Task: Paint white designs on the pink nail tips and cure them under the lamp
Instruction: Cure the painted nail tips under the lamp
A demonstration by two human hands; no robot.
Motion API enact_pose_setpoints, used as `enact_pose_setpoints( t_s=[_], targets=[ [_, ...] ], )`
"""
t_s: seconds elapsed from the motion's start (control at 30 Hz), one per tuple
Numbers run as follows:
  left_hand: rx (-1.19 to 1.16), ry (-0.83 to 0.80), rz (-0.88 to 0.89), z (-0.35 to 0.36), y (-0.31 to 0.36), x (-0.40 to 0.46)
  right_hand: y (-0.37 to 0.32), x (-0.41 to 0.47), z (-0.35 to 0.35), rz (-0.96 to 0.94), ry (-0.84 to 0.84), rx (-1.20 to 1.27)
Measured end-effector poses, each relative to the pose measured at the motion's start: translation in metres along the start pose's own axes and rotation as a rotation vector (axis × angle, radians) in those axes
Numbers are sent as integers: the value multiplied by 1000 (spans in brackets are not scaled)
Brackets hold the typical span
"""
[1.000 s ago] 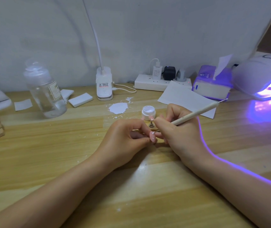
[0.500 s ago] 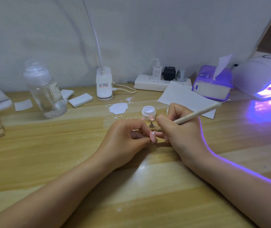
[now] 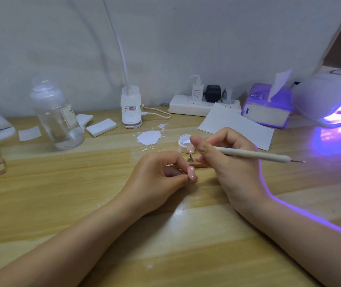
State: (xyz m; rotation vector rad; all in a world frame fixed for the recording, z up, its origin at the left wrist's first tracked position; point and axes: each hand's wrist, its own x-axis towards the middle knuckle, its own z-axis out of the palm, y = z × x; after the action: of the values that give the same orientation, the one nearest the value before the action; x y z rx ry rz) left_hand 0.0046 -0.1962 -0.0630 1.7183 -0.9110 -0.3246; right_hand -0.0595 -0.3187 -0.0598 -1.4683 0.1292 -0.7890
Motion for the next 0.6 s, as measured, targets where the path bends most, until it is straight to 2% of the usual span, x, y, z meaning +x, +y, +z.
enact_pose_setpoints(
  t_s=[0.6],
  targets=[
    [-8, 1, -6, 1, -4, 1, 2, -3, 3, 28, -108, -76]
  ],
)
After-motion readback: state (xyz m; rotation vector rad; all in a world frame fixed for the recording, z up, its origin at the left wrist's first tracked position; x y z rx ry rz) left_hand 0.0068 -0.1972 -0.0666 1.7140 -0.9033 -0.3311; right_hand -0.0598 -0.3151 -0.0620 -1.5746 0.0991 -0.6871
